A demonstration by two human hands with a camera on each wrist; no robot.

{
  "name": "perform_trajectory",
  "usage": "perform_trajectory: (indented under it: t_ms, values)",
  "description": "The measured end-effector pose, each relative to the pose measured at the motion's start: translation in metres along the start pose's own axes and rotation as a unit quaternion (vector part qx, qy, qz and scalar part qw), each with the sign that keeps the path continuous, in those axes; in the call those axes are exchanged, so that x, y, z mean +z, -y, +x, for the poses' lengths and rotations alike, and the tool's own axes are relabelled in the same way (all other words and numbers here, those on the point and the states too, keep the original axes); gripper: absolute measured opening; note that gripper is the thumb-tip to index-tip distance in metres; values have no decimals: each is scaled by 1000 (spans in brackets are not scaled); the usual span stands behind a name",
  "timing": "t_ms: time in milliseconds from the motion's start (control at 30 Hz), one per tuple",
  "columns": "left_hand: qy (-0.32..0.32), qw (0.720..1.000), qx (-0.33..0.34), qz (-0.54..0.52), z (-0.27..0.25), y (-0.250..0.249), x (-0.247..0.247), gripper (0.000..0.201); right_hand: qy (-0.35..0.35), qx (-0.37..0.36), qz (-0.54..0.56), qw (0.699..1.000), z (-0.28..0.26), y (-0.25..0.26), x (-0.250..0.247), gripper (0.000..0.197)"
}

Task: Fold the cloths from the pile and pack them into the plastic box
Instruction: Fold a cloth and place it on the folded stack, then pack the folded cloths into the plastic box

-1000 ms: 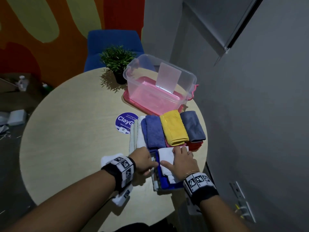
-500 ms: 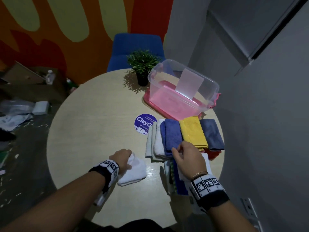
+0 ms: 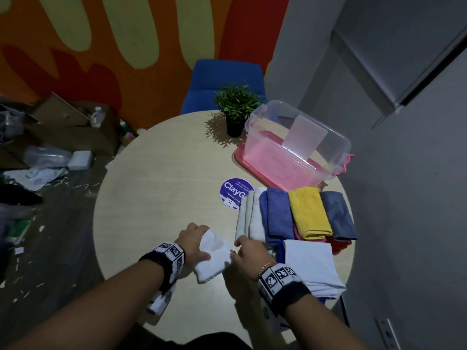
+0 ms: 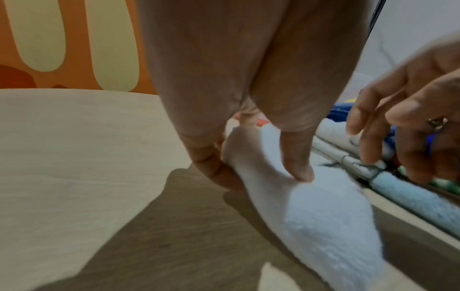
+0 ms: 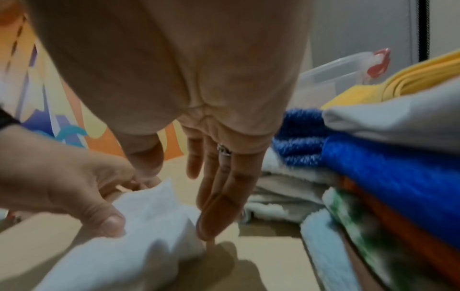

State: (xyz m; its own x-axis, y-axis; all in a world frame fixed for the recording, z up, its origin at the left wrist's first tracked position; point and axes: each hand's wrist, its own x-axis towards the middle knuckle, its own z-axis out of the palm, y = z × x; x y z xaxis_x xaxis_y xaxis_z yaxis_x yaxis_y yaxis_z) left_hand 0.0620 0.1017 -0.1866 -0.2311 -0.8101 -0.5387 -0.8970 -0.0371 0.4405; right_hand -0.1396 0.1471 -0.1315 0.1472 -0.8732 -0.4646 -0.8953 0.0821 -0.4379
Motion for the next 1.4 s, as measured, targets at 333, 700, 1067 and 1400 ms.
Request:
perform_trajectory:
  t_ms: [333,700,1067,1400]
  values:
    - [116,993,-29,-15,-12,-29,-17,44,128,-12,12,992,1,8,24,56]
    - [149,924,88,-341,-20,-53,-62,37,-54,8,323,945,-7,-1,-18,48]
    - [180,869,106,-449,-16,-129,-57,53,-249,53,354,900,-39,-52,-88,14]
    - [104,957,155,-222,-4,-209,7,60,-133,273,155,940,-79,-124,-101,48]
